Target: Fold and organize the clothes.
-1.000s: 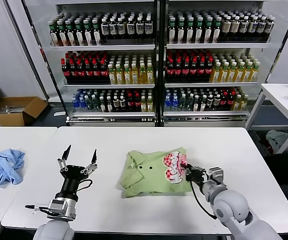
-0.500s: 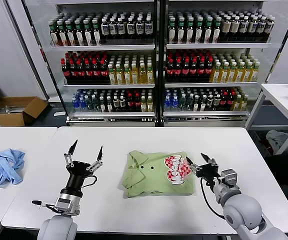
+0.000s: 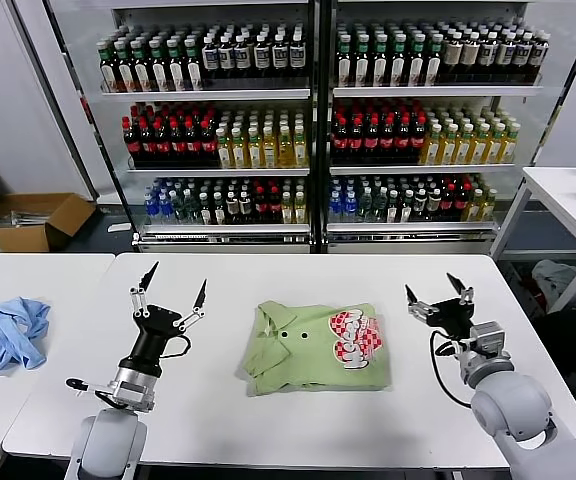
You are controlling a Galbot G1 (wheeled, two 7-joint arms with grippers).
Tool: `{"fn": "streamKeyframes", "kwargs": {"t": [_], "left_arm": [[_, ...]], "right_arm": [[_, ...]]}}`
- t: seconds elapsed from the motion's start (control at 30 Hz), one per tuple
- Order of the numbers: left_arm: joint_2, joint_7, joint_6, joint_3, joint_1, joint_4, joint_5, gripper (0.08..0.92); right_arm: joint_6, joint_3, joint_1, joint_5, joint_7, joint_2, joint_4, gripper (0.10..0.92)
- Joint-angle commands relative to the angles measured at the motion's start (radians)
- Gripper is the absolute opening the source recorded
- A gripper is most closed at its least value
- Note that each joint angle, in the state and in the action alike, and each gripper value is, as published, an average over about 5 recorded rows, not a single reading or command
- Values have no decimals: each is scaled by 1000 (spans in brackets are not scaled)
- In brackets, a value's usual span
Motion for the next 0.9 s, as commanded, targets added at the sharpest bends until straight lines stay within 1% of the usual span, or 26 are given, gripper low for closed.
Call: {"fn": "streamKeyframes", "kwargs": {"t": [0.03, 0.13, 0.2, 0.37, 0.63, 0.77, 0.9], "left_arm": [[-12, 81, -5, -5, -51, 46, -115, 823], [-4, 80, 81, -1, -54, 45, -167, 823], [6, 83, 116, 1, -54, 51, -181, 823], [18, 76, 135, 4, -48, 54, -200, 823], [5, 11, 197, 35, -47, 42, -213, 822], [4, -10, 238, 46, -53, 69, -178, 823], [4, -25, 239, 45, -59, 92, -172, 823]], "right_arm": [[76, 63, 27, -96, -10, -8, -79, 823], [108, 65, 32, -123, -6, -2, -101, 823], [126, 66, 31, -132, 1, 3, -112, 822], [179, 78, 13, -148, 3, -4, -137, 823], [255, 71, -25, -193, 2, 17, -128, 823], [269, 82, -59, -240, 0, 24, -115, 823], [267, 101, -81, -250, -4, 24, -107, 822]]}}
